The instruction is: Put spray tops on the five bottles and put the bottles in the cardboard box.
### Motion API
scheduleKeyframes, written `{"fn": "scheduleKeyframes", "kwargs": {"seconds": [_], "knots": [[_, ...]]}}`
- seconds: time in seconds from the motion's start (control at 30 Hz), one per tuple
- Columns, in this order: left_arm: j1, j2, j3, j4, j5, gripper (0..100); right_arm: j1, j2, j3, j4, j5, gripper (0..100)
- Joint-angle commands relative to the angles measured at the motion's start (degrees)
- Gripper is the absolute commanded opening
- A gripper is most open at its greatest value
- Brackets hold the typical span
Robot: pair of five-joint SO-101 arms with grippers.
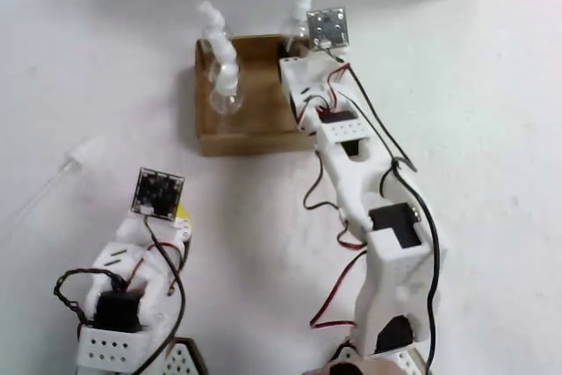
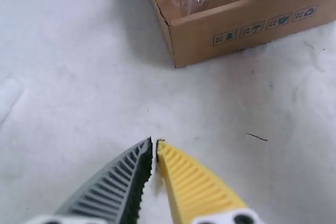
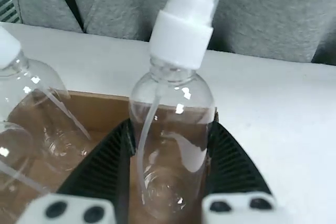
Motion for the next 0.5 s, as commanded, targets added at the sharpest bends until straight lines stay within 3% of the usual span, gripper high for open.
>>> {"fn": "scheduleKeyframes", "kwargs": {"seconds": [0.0,0.37,0.47], "knots": [[-0.66,-0.40,-0.18,-0.44,-3.16,2,0.13,0.48,-5.54,-1.54,0.00,1.5],[-0.66,-0.40,-0.18,-0.35,-6.15,2,0.22,10.95,-6.15,-22.46,0.00,1.5],[-0.66,-0.40,-0.18,-0.35,-6.24,2,0.31,12.26,-6.24,-23.60,0.09,1.5]]}}
